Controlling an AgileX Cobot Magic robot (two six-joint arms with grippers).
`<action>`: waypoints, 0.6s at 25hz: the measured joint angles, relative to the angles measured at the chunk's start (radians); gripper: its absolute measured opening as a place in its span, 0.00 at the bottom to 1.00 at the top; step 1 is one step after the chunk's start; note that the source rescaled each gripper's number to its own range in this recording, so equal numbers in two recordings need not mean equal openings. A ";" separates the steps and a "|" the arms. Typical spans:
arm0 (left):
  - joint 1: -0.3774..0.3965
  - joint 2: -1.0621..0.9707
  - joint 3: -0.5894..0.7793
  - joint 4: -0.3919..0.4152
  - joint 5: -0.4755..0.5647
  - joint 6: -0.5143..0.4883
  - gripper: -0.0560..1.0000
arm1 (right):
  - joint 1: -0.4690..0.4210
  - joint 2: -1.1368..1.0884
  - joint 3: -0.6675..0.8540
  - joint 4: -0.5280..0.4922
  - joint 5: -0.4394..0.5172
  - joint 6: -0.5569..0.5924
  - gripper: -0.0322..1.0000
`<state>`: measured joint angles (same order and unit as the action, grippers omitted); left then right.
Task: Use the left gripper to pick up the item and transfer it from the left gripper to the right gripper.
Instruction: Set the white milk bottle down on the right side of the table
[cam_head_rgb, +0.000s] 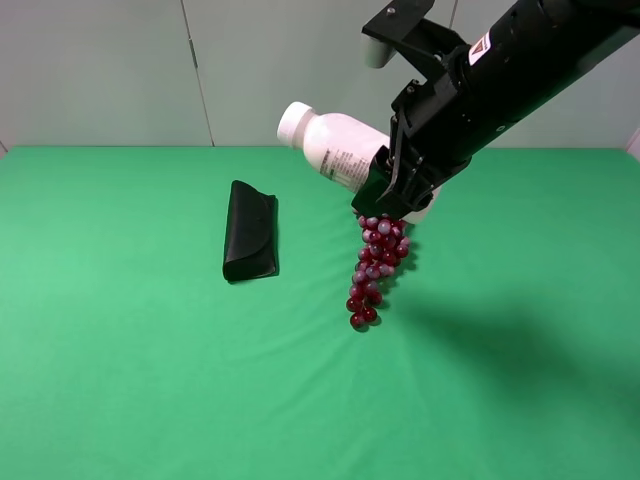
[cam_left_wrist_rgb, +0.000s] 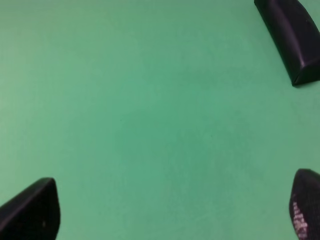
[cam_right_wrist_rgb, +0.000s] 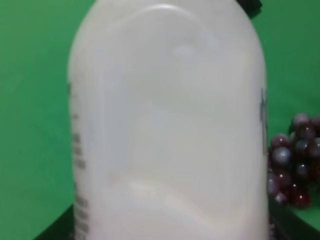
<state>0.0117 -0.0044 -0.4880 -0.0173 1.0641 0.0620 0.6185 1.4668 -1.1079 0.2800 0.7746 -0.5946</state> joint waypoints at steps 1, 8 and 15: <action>0.000 0.000 0.000 0.000 0.000 0.000 0.84 | 0.000 0.000 0.000 0.000 0.000 0.000 0.03; 0.000 0.000 0.000 0.000 0.000 -0.001 0.93 | 0.000 0.000 0.000 0.000 0.002 0.004 0.03; 0.000 0.000 0.000 0.000 0.000 -0.001 0.93 | 0.000 0.000 0.000 -0.005 0.003 0.043 0.03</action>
<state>0.0117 -0.0044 -0.4880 -0.0173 1.0641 0.0612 0.6185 1.4668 -1.1079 0.2746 0.7775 -0.5512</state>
